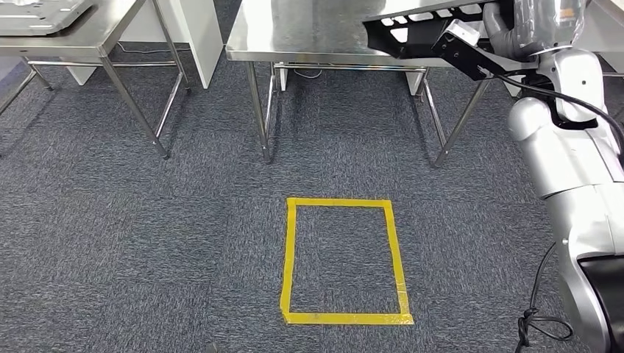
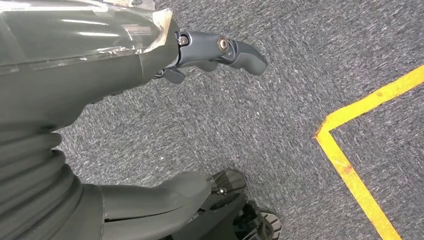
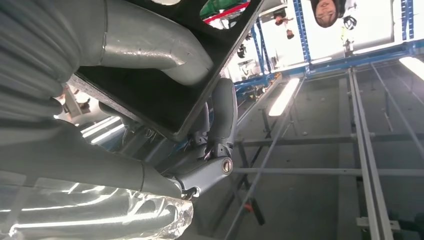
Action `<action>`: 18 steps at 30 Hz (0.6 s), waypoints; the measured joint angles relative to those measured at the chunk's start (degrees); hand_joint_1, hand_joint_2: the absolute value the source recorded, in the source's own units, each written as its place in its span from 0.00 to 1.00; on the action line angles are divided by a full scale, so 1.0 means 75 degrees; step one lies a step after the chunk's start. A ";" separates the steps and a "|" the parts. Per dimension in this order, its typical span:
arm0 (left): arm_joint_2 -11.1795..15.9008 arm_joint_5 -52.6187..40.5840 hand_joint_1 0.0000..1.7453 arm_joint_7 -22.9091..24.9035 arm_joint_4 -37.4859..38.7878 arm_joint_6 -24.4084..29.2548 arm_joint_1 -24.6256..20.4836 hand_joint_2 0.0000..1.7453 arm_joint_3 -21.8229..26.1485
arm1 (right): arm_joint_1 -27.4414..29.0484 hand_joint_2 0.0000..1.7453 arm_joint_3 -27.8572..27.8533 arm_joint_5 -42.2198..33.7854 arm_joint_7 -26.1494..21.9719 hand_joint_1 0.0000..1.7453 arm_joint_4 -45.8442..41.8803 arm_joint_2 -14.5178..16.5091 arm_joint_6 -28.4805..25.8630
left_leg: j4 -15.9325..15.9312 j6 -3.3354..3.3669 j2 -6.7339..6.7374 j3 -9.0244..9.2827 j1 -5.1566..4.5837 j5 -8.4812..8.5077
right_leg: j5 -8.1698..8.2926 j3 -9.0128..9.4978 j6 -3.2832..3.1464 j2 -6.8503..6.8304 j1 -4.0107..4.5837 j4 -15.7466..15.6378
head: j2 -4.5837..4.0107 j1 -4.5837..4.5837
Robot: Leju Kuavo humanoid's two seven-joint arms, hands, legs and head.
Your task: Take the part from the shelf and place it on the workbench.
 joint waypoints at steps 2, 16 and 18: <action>0.0000 0.0012 0.00 0.0000 0.0000 0.0004 0.0001 1.00 0.0001 | -0.0005 1.00 -0.0023 0.0060 0.0000 1.00 0.0001 0.0037 0.0000 | 0.0000 0.0017 -0.0030 -0.0016 -0.0003 0.0011 | 0.0007 0.0004 0.0011 -0.0032 -0.0004 -0.0011 | 0.0000 0.0008; 0.0015 0.0103 0.00 0.0009 0.0000 0.0050 0.0023 1.00 0.0120 | -0.0169 1.00 -0.0095 0.0586 -0.0026 1.00 0.0176 0.0407 0.0001 | 0.0001 0.0030 -0.0052 -0.0036 0.0024 0.0022 | 0.0012 0.0005 0.0018 -0.0057 -0.0011 -0.0018 | 0.0000 0.0016; 0.0016 0.0098 0.00 0.0034 0.0000 0.0023 0.0023 1.00 0.0120 | -0.0200 1.00 -0.0121 0.0670 -0.0019 1.00 0.0203 0.0433 -0.0003 | 0.0001 0.0029 -0.0052 -0.0037 0.0033 0.0022 | 0.0013 0.0005 0.0018 -0.0057 -0.0010 -0.0018 | 0.0000 0.0017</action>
